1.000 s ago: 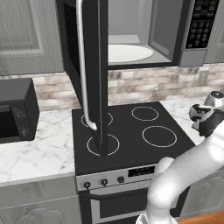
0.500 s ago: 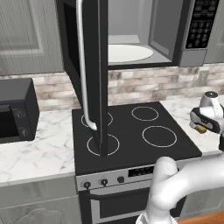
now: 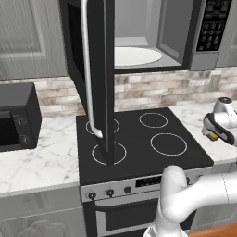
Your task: Place the sponge inside the microwave to prepare for sanitizing.
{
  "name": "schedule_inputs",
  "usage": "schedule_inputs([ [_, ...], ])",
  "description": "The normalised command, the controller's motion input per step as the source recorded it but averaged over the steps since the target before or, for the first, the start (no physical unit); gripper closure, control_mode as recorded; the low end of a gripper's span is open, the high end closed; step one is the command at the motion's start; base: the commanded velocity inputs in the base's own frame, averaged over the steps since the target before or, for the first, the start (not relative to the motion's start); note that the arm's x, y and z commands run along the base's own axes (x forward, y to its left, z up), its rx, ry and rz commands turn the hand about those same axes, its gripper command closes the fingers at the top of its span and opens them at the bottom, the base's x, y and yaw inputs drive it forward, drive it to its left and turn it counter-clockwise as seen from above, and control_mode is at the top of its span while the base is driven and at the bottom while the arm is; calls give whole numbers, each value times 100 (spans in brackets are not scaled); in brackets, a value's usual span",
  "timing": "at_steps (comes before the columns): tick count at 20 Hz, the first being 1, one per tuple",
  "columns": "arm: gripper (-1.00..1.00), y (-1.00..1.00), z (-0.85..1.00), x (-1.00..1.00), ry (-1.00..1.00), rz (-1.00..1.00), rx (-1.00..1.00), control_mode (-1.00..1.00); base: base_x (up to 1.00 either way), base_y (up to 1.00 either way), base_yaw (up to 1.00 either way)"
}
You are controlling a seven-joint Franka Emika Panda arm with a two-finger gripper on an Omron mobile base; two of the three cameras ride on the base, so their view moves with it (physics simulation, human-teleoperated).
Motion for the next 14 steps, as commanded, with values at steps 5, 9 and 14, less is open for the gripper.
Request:
schedule_inputs([
  [5,-100,-8,-18,7,1,-3,8,-100,0,0,0],
  [9,-100,-1,-18,4,1,-4,5,-100,0,0,0],
  [14,-100,3,-19,-8,0,-5,1,-100,0,0,0],
])
